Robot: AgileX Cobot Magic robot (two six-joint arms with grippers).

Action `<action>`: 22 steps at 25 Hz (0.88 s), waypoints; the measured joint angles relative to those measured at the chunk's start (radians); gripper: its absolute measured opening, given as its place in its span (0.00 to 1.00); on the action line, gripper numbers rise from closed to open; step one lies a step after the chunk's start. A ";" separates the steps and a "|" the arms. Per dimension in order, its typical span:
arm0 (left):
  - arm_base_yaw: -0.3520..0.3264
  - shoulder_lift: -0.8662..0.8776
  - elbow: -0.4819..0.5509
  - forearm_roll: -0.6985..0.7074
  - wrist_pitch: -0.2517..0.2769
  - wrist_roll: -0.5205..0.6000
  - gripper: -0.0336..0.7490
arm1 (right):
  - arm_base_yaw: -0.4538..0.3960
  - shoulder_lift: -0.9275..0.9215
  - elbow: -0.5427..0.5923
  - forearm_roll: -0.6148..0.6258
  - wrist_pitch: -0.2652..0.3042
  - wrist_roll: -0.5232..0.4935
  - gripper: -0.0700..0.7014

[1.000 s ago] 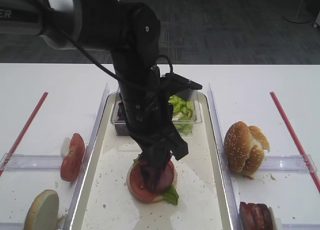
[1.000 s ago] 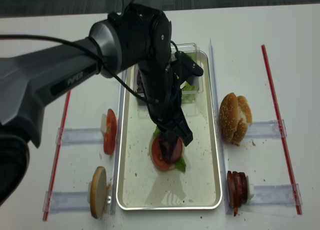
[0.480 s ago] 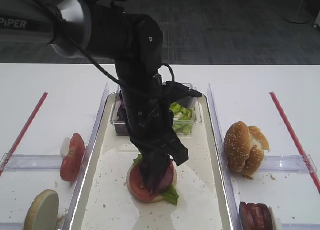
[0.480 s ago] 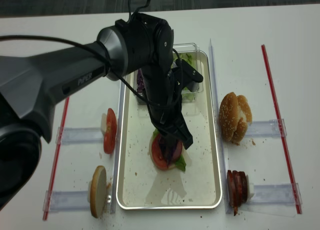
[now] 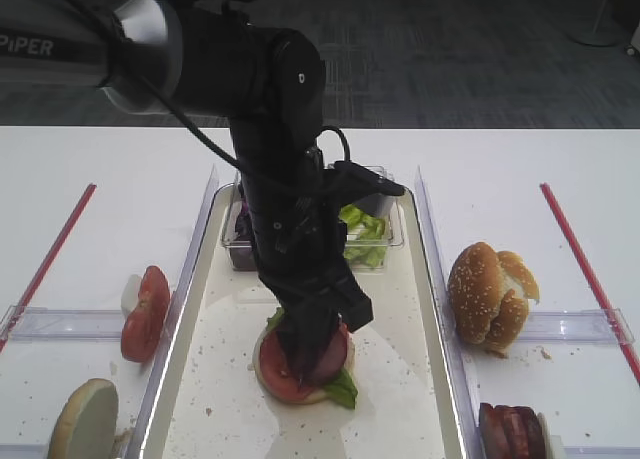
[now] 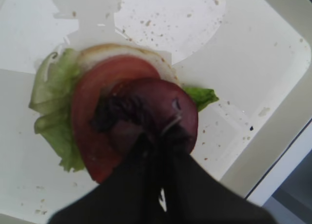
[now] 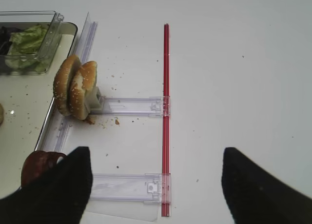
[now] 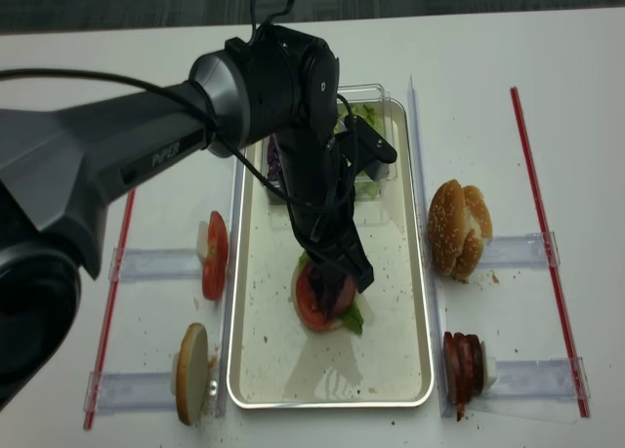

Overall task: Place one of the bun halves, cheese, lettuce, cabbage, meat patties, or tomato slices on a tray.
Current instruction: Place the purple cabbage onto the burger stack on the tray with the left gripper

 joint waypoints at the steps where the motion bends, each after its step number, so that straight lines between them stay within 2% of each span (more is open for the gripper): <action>1: 0.000 0.000 0.000 0.000 0.000 0.006 0.07 | 0.000 0.000 0.000 0.000 0.000 0.000 0.83; 13: 0.000 0.000 0.000 0.020 -0.005 0.063 0.09 | 0.000 0.000 0.000 0.000 0.000 0.000 0.83; 22: 0.000 0.000 0.000 0.038 -0.005 0.064 0.20 | 0.000 0.000 0.000 0.000 0.000 0.000 0.83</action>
